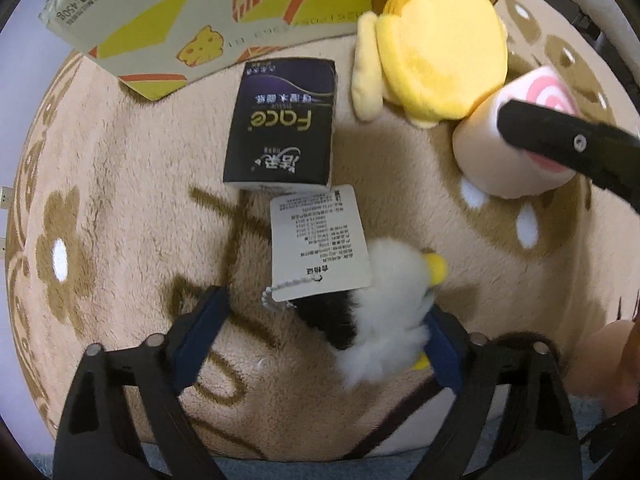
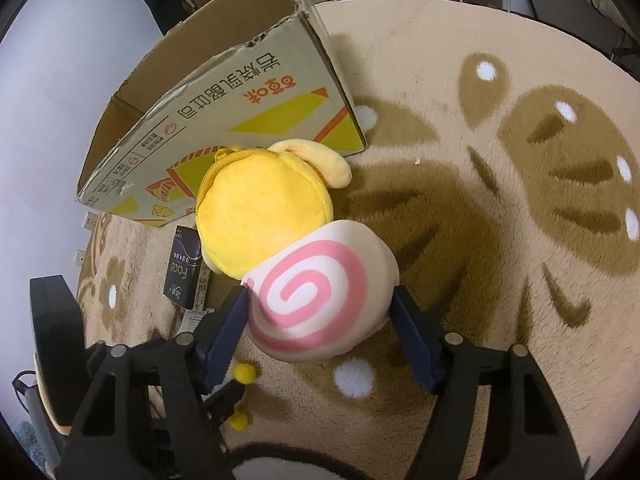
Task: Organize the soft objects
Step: 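Grasp the pink-swirl cushion with the right gripper while the left grasps the white fluffy plush, then lift the pink-swirl cushion and white plush and carry both over the box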
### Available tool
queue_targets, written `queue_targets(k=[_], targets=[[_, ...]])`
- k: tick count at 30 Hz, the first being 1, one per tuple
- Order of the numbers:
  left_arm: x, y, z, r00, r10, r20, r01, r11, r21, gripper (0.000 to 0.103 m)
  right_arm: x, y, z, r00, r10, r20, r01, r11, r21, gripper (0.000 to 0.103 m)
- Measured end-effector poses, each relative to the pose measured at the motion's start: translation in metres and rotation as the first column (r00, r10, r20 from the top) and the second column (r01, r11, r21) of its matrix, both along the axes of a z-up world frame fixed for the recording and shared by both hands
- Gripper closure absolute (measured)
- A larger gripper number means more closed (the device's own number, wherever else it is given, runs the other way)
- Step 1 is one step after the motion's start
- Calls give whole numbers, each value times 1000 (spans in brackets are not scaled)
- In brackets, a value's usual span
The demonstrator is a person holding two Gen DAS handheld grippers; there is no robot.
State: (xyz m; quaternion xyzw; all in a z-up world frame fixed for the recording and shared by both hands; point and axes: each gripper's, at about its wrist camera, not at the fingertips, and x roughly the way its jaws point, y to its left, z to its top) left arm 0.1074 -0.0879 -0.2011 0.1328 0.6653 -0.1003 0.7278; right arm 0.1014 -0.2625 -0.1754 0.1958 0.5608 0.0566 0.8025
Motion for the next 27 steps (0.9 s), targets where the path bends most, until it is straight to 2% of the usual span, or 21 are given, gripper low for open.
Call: queue_targets(k=[5,7,9,12,16,27], targets=[[-4,-10,5,999,-25,22,25,1000,-17,33,-1,1,0,1000,-4,7,4,1000,-2,35],[-10,-17,8,999,-38,25,39,999,-38,47,-3,2,2,1000,-4,14,4,1000,-6,42],[-14,-16,13,998,-44,50,45,999,-27,51,-3,3,4,1000,2,22,-2,1000,-6,46],[-19,-21,21,995,-35,92,36,999,-11,53,-5,4,6,1000,8,31,-7,1000,-12,51],[-16,-15,28,994,7,110,-3,999,-38,53,-7,7,9,999,6,44,-5,1000,-18,54],[-18,6,53,983,28,179,-18,998,-59,53,-20,9,31,990,21,138,-20,1000,-7,55]])
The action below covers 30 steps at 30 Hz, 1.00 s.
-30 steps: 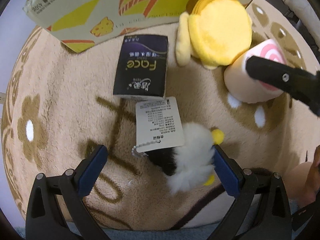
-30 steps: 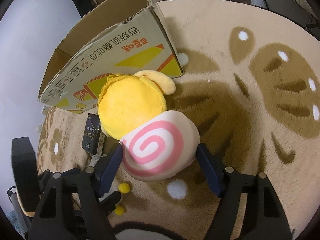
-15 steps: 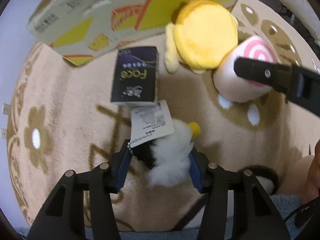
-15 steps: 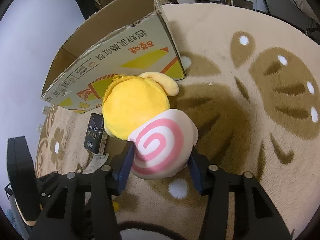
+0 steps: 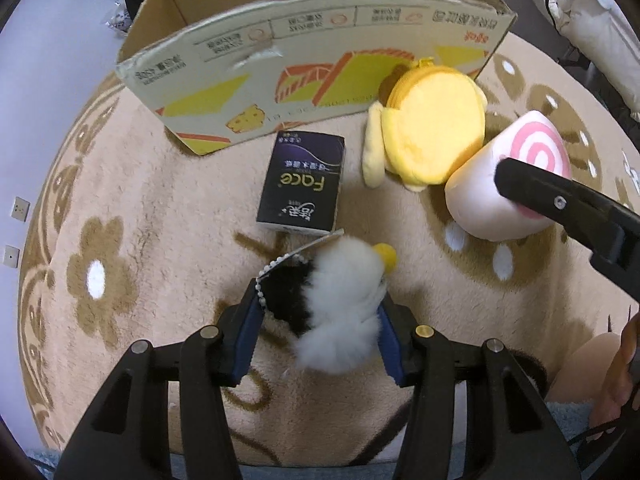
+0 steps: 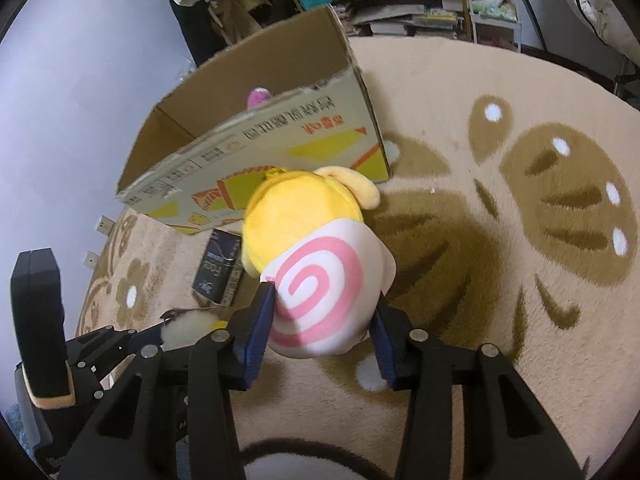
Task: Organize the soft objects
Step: 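Lift the pink-swirl cushion and white plush and carry both over the box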
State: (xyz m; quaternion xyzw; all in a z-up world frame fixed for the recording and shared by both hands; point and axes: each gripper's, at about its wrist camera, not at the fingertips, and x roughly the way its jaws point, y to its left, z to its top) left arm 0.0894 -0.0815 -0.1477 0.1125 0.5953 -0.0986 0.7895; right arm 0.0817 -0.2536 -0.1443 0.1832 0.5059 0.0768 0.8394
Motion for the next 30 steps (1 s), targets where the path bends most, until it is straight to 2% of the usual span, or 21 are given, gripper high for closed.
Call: queue_targets(k=[10,17,20,24,30], targets=[[2,18,17,998,33,62,-32,999,-7,53,-8,-3,13,998,8,55,-9,1000,24,55],[7,31,36,988,39,146,-44,999,29,53,-13,-3,20,996,-7,85,4,999,33,55],[12,39,48,988,56,146,-52,998,-28,53,-15,-1,26,994,0,106,-3,999,32,56],[17,46,67,980,55,190,-49,998,-37,53,-15,3,34,991,13,130,-17,999,31,56],[29,56,102,967,81,242,-58,993,-102,53,-13,5,50,989,9,148,-19,998,66,56]])
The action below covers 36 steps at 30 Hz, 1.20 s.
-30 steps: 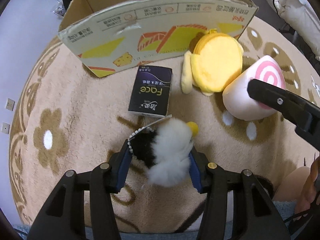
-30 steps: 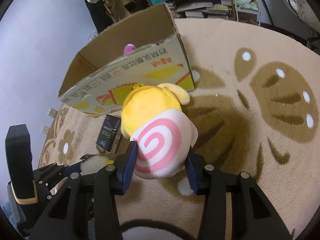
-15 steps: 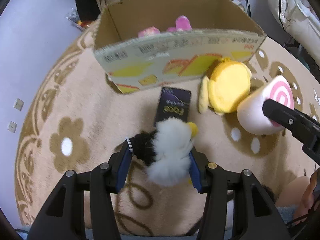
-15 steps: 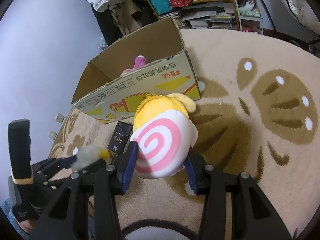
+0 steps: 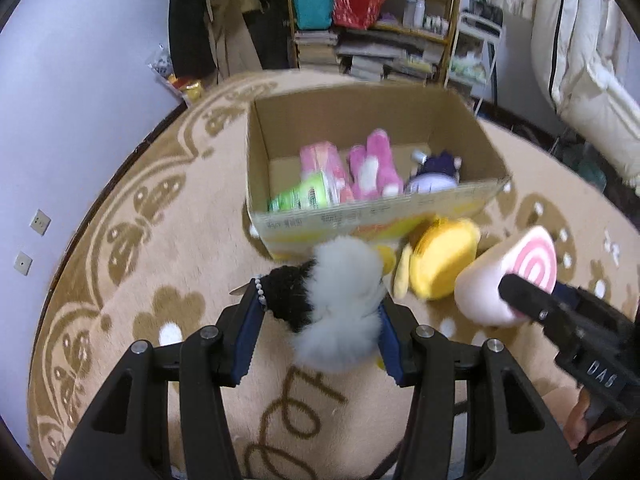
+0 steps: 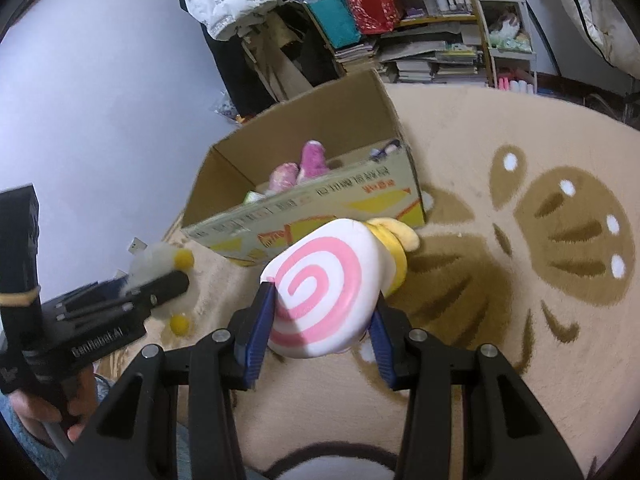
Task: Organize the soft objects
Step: 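Lift the pink-swirl cushion and white plush and carry both over the box, then lower both items into the box and open both grippers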
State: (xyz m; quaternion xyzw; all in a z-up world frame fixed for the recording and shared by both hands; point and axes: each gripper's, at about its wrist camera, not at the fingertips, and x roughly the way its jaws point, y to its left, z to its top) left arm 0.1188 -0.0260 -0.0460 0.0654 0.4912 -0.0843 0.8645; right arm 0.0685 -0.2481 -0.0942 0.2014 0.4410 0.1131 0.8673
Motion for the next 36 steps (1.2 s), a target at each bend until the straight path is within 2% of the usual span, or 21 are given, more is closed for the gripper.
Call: queue_targets(k=[10,21,25,36], targets=[[44,7,30,994,24,110,-33,996,79,53,27,2,37,996,10,89,-9,1000,-16,56],[89,5,46,985,28,168,-36,998,44,52,83,0,69,985,-3,173,8,1000,-30,55],[96,1,38,985,20,169,-24,999,24,52,99,5,67,987,0,163,5,1000,-26,54],[101,-7,3,992,-5,125,3,1000,23,50,109,17,26,998,24,57,-21,997,-69,49]])
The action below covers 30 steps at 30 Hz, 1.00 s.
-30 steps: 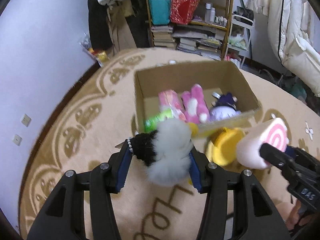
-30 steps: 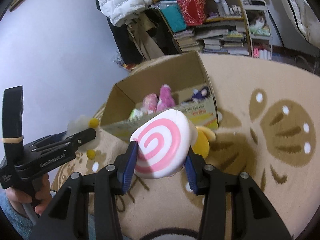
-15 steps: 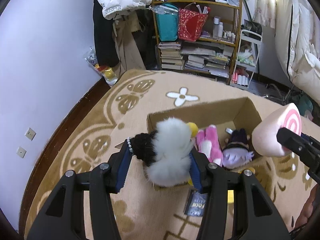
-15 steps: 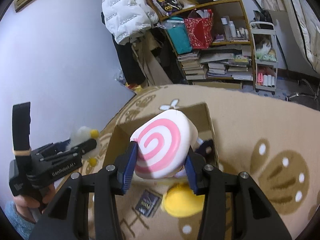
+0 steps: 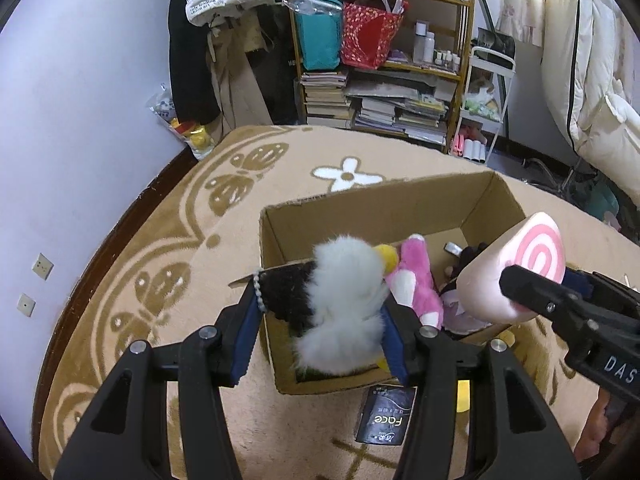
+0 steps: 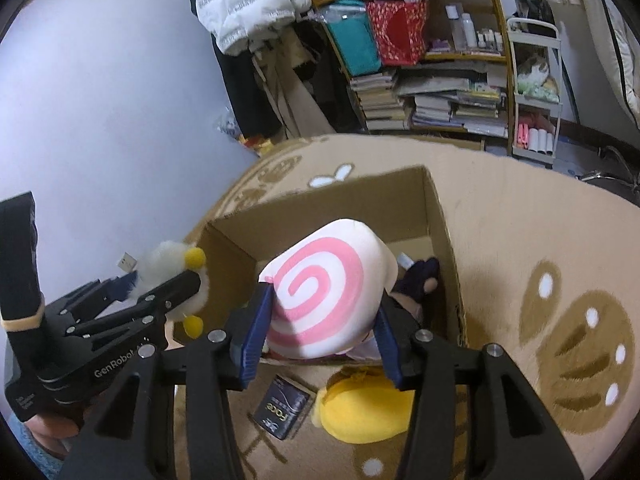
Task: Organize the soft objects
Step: 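Lower both items into the box and open both grippers, then move the left gripper to the black Face pack while the right approaches the yellow plush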
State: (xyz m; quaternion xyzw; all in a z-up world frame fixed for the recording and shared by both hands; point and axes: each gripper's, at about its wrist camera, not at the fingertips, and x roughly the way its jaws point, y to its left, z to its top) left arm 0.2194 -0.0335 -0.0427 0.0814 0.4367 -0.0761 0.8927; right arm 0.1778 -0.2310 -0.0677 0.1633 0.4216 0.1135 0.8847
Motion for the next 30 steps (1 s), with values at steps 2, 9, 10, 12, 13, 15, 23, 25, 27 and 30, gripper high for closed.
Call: queue_targets(k=[2,9,10,12,13,15,23,25,27,30], targets=[[0,0,-3,1000,11,0,-11,1000,8,47,0,0,-4,1000,-1,-12,1,1000,-4,47],[-3,8,-2,999,35,5,-35,999,-9,29,-4,-6,-2,999,-6,-35,6,1000,18,40],[-4,10,-2,999,36,-3,-36,999,-19,28,-5,-7,0,1000,-7,-30,8,1000,20,33],[-5,13,1,999,39,-9,-39,999,-33,24,-9,-9,5,1000,-15,-11,15,1000,14,20],[-7,15,3,999,44,-7,-44,998,-39,19,-12,-9,9,1000,-21,-1,21,1000,8,15],[-10,17,6,999,51,-1,-51,998,-45,10,-16,-11,13,1000,-23,8,23,1000,5,12],[-23,21,17,998,52,-20,-53,998,-39,3,-36,-20,21,999,-38,11,38,999,-9,0],[-29,24,19,998,54,-34,-56,996,-63,3,-40,-24,21,999,-48,9,48,999,3,0],[-34,27,18,997,57,-48,-61,995,-78,3,-45,-28,19,998,-60,4,60,998,18,0],[-40,30,16,996,57,-68,-62,995,-72,3,-50,-33,14,998,-68,-17,69,997,36,0]])
